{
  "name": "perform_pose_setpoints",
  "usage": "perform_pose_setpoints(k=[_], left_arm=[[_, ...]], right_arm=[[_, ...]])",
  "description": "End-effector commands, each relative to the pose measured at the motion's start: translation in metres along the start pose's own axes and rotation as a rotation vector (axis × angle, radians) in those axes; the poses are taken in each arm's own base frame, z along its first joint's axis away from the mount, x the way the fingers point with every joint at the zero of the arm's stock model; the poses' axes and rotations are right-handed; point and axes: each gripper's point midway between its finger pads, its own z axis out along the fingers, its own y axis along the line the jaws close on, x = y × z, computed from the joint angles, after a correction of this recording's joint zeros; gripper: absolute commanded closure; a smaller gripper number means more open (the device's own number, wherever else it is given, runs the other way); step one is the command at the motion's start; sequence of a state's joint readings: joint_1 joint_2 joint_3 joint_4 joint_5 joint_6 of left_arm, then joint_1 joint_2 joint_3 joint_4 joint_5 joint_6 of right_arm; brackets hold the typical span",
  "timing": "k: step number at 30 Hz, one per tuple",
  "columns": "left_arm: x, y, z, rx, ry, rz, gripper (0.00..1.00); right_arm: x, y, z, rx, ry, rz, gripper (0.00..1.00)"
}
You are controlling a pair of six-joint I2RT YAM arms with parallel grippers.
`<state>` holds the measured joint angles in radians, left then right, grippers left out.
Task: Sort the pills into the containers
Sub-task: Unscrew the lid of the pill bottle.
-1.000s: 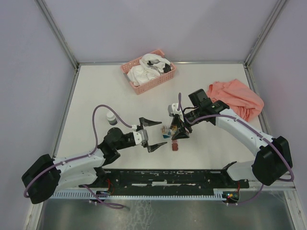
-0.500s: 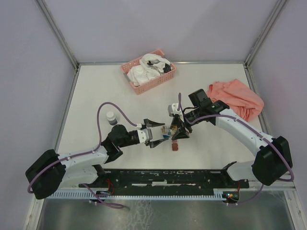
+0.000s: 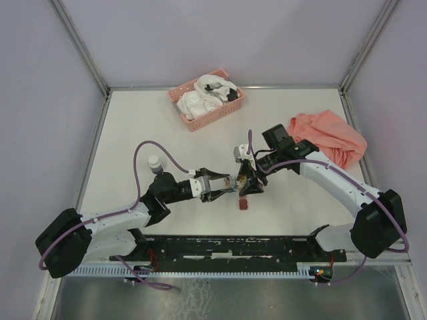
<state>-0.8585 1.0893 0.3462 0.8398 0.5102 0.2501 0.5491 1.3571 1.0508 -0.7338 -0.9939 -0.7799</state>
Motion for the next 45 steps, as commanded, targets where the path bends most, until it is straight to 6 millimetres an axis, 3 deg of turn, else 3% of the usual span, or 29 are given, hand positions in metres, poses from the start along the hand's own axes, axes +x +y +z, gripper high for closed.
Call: perform_pose_setpoints(k=[1, 4, 9, 16, 18, 24, 25, 29, 30, 32, 36, 42, 45], left_arm=[[-0.035, 0.000, 0.008, 0.032, -0.100, -0.052, 0.71], [-0.042, -0.005, 0.009, 0.054, -0.109, -0.155, 0.87], [-0.056, -0.014, 0.010, 0.068, -0.125, -0.433, 0.97], [-0.063, -0.003, 0.013, -0.106, -0.077, -0.829, 0.97], [-0.056, 0.001, 0.010, -0.198, -0.050, -0.941, 0.97], [-0.053, -0.003, 0.011, -0.239, -0.024, -1.011, 0.97], [-0.052, -0.005, 0.012, -0.229, -0.017, -0.997, 0.93], [-0.046, -0.006, 0.009, -0.220, -0.003, -0.902, 0.36], [-0.046, -0.004, 0.006, -0.227, -0.007, -0.865, 0.26], [-0.044, 0.000, -0.003, -0.251, -0.016, -0.774, 0.16], [-0.045, 0.004, -0.027, -0.275, -0.075, -0.545, 0.03], [-0.063, -0.005, -0.058, -0.218, -0.214, -0.063, 0.01], [-0.066, -0.009, -0.056, -0.170, -0.200, 0.031, 0.01]], right_arm=[[-0.021, -0.005, -0.004, 0.003, -0.046, -0.062, 0.98], [-0.020, -0.005, -0.003, 0.003, -0.043, -0.059, 0.98], [-0.019, -0.008, -0.003, 0.011, -0.035, -0.051, 0.98], [-0.016, -0.014, -0.003, 0.034, -0.018, -0.022, 0.98], [-0.015, -0.015, -0.003, 0.039, -0.014, -0.017, 0.98], [-0.014, -0.016, -0.001, 0.033, -0.014, -0.005, 0.98], [-0.015, -0.015, -0.001, 0.033, -0.017, -0.007, 0.98], [-0.017, -0.012, -0.001, 0.023, -0.028, -0.017, 0.98], [-0.017, -0.012, -0.001, 0.022, -0.030, -0.019, 0.98], [-0.018, -0.011, -0.001, 0.019, -0.032, -0.022, 0.98], [-0.019, -0.009, -0.002, 0.007, -0.038, -0.028, 0.98], [-0.018, -0.005, -0.001, -0.010, -0.040, -0.040, 0.98], [-0.018, -0.004, -0.001, -0.017, -0.040, -0.047, 0.98]])
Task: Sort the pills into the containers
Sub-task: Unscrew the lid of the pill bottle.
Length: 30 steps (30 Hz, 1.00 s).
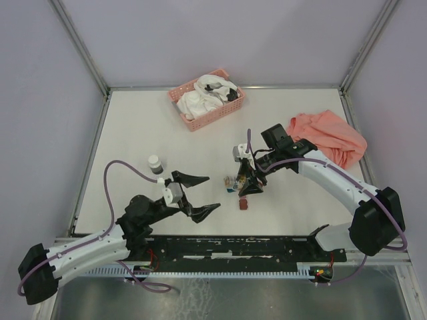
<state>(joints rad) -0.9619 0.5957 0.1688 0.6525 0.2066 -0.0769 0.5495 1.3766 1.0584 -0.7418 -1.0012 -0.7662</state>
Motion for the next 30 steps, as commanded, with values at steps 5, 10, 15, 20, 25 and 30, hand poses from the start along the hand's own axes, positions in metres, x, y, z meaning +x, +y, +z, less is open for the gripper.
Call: perform_pose_setpoints(k=[5, 10, 15, 20, 25, 30], left_arm=[[-0.031, -0.014, 0.023, 0.204, -0.055, 0.320, 0.01], [-0.030, -0.011, 0.037, 0.229, -0.023, 0.274, 0.01], [-0.031, -0.007, 0.040, 0.241, -0.025, 0.266, 0.01], [-0.027, -0.003, 0.042, 0.240, -0.015, 0.292, 0.00], [-0.021, -0.001, 0.046, 0.250, 0.007, 0.331, 0.02], [-0.017, 0.002, 0.049, 0.250, 0.020, 0.350, 0.02]], right_arm=[[-0.020, -0.003, -0.004, -0.012, -0.040, -0.079, 0.98], [-0.020, -0.001, -0.004, -0.011, -0.041, -0.083, 0.98], [-0.020, -0.001, -0.005, -0.014, -0.041, -0.087, 0.98], [-0.020, 0.000, -0.004, -0.017, -0.040, -0.087, 0.98], [-0.020, 0.000, -0.005, -0.018, -0.040, -0.086, 0.98], [-0.020, -0.001, -0.004, -0.017, -0.039, -0.083, 0.98]])
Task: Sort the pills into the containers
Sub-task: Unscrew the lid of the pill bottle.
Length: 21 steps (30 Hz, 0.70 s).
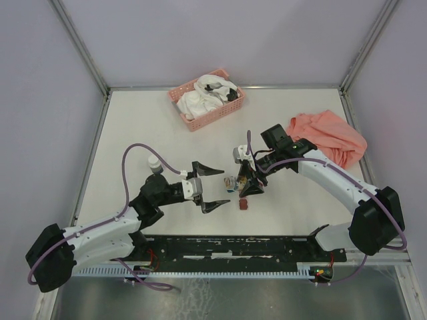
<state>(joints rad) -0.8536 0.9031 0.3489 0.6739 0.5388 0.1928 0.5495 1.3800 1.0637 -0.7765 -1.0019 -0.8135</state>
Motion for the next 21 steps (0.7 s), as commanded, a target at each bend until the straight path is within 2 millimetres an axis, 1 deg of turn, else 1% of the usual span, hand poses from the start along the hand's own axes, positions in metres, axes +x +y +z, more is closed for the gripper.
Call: perform_pose_setpoints(k=[1, 4, 6, 9, 12, 21], left_arm=[[-0.022, 0.010, 0.008, 0.008, -0.056, 0.110, 0.02], [-0.019, 0.011, 0.012, 0.020, -0.046, 0.107, 0.03], [-0.016, 0.010, 0.014, 0.029, -0.036, 0.098, 0.06], [-0.015, 0.011, 0.016, 0.032, -0.029, 0.093, 0.15], [-0.013, 0.012, 0.016, 0.027, -0.025, 0.092, 0.21], [-0.003, 0.017, 0.017, 0.030, -0.002, 0.064, 0.23]], right_arm=[[-0.022, -0.004, -0.004, -0.003, -0.049, -0.062, 0.98], [-0.022, -0.004, -0.004, -0.005, -0.049, -0.062, 0.98], [-0.022, -0.004, -0.004, -0.005, -0.050, -0.064, 0.98], [-0.022, -0.004, -0.004, -0.003, -0.049, -0.063, 0.98], [-0.022, -0.004, -0.004, -0.006, -0.050, -0.063, 0.98], [-0.023, -0.003, -0.004, -0.006, -0.052, -0.066, 0.98]])
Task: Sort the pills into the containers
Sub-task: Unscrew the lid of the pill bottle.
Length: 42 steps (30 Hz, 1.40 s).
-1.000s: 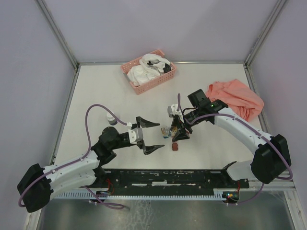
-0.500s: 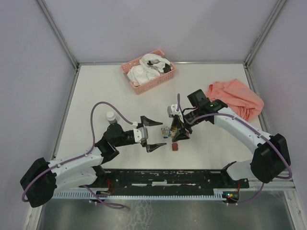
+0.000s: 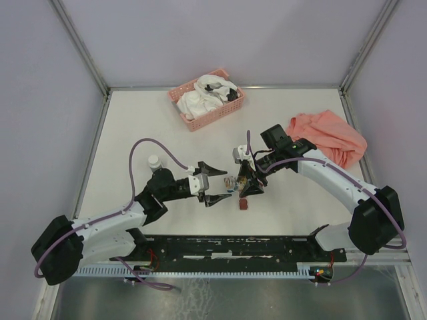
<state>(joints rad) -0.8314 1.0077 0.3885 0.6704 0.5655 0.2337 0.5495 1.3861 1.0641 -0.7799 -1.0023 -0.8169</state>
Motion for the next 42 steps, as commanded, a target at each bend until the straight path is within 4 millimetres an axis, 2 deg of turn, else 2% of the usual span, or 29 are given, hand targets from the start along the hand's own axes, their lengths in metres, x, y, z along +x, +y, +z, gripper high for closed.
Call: perform_pose_setpoints(k=[1, 6, 13, 16, 21, 24, 29, 35, 38, 42], left_arm=[[-0.021, 0.009, 0.007, 0.015, -0.056, 0.053, 0.24], [-0.023, 0.008, 0.008, 0.029, -0.067, 0.043, 0.33], [-0.021, 0.007, 0.011, 0.040, -0.064, 0.025, 0.36], [-0.020, 0.007, 0.013, 0.048, -0.062, 0.016, 0.40], [-0.022, 0.005, 0.016, 0.062, -0.066, -0.017, 0.82], [-0.027, 0.002, 0.015, 0.071, -0.081, -0.071, 0.96], [-0.042, -0.005, 0.012, 0.066, -0.149, -0.289, 0.97], [-0.063, 0.006, 0.016, -0.040, -0.189, -0.762, 0.97], [-0.061, 0.017, 0.019, -0.178, -0.185, -0.983, 0.97], [-0.058, 0.009, 0.032, -0.263, -0.077, -1.108, 0.97]], right_arm=[[-0.025, -0.003, -0.005, -0.002, -0.055, -0.070, 0.98], [-0.024, -0.003, -0.005, -0.002, -0.054, -0.069, 0.98], [-0.025, -0.003, -0.005, -0.002, -0.055, -0.070, 0.98], [-0.025, -0.002, -0.005, -0.003, -0.054, -0.069, 0.98], [-0.025, -0.003, -0.006, 0.002, -0.051, -0.071, 0.98], [-0.024, -0.006, -0.006, 0.017, -0.041, -0.066, 0.98], [-0.023, -0.018, -0.008, 0.083, -0.022, -0.035, 0.98], [-0.019, -0.032, -0.011, 0.159, 0.002, -0.009, 0.98], [-0.017, -0.037, -0.011, 0.182, 0.014, 0.007, 0.98], [-0.016, -0.040, -0.011, 0.196, 0.021, 0.016, 0.98]])
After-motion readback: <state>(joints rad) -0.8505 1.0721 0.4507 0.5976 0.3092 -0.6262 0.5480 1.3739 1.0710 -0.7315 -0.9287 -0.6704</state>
